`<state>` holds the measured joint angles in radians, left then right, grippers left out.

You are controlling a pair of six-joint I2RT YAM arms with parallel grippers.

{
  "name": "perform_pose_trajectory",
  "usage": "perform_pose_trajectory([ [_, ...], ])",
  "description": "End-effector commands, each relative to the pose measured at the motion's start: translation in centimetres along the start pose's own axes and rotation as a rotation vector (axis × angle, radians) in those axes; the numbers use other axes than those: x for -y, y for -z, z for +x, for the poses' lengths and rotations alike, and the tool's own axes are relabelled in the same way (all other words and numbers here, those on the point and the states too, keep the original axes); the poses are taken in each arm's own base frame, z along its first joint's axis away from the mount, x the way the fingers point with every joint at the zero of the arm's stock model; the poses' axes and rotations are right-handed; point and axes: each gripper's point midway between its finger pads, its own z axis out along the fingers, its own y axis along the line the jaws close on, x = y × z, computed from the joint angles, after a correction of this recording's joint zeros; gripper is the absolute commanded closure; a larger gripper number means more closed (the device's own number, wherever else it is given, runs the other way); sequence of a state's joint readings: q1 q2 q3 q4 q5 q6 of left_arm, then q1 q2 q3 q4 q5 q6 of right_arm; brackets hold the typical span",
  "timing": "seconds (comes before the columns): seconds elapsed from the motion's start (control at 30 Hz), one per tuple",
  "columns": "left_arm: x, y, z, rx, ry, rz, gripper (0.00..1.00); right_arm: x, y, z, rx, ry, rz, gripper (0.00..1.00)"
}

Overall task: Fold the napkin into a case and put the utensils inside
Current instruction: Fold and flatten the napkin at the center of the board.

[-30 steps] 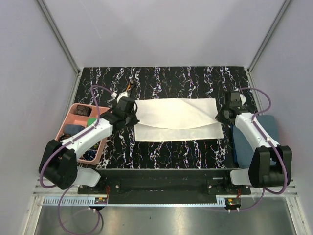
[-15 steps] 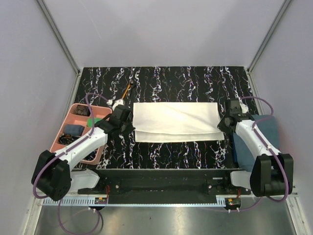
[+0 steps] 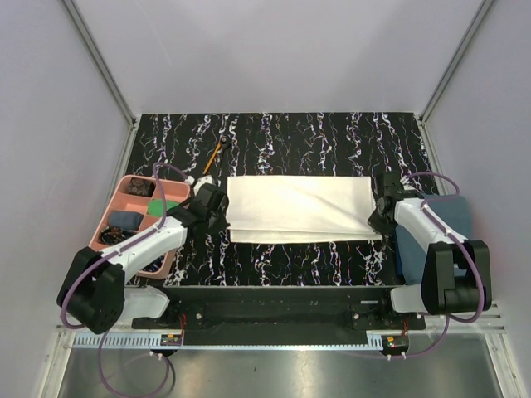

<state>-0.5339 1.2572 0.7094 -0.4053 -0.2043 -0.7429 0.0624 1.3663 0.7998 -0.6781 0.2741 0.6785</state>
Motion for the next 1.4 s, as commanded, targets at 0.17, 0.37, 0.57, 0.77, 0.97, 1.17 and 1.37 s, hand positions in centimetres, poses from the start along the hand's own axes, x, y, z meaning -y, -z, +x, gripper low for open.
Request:
perform_pose_trajectory([
  [0.17, 0.5, -1.1, 0.8, -0.016, -0.007, 0.004, 1.0, 0.8, -1.8, -0.4, -0.001, -0.027, 0.094, 1.0],
  [0.37, 0.2, -1.5, 1.7, -0.049, -0.011, -0.006, 1.0, 0.7, -2.2, -0.3, -0.015, -0.02, 0.107, 0.98],
  [0.57, 0.7, -1.3, 2.4, -0.074, -0.008, 0.018, 1.0, 0.7, -2.5, 0.1, -0.035, -0.021, 0.112, 0.98],
  [0.77, 0.8, -0.4, 2.7, -0.084, -0.001, 0.037, 1.0, 0.6, -2.9, 0.4, -0.056, -0.01, 0.121, 0.98],
  [0.97, 1.8, 1.3, 1.9, -0.067, 0.025, 0.09, 1.0, 0.5, -2.9, 0.3, -0.06, -0.005, 0.126, 0.98],
  [1.17, 1.6, 0.7, 3.4, -0.12, 0.042, 0.079, 1.0, -0.1, -1.8, -0.1, -0.048, -0.034, 0.075, 1.0],
  [1.37, 1.0, -0.6, 5.2, -0.142, 0.054, 0.053, 1.0, 0.0, 0.7, -2.8, 0.071, -0.027, 0.046, 1.0],
])
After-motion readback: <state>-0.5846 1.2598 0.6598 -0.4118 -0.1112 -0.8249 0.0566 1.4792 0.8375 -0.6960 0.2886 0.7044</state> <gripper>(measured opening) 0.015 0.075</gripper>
